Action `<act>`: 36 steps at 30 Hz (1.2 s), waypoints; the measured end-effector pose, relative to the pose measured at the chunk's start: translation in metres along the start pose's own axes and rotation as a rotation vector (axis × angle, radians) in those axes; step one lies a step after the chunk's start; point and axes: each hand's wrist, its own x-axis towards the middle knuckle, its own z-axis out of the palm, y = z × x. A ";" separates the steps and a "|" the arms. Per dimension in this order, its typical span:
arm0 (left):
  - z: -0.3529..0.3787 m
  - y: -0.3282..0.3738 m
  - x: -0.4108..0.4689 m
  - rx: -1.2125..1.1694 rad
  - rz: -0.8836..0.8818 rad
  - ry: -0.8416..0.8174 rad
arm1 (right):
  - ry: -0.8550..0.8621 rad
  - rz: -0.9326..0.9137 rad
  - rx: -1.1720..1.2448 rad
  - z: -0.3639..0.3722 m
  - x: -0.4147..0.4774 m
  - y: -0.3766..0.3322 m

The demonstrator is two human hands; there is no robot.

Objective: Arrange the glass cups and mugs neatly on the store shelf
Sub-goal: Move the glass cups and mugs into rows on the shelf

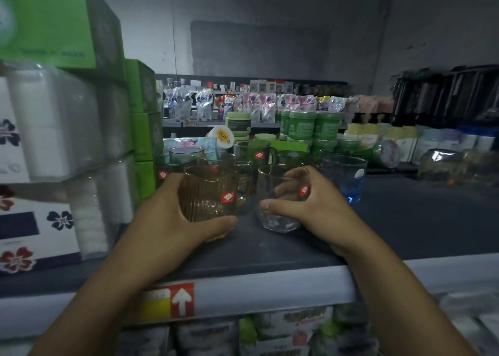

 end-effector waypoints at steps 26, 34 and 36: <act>0.288 0.313 -0.097 -0.621 -0.005 0.048 | 0.371 0.067 0.122 -0.396 -0.148 0.081; 0.392 0.379 -0.069 -0.648 0.064 -0.070 | 0.543 0.099 -0.003 -0.505 -0.140 0.127; 0.420 0.395 -0.061 -0.646 0.095 -0.119 | 0.571 0.115 -0.043 -0.524 -0.130 0.140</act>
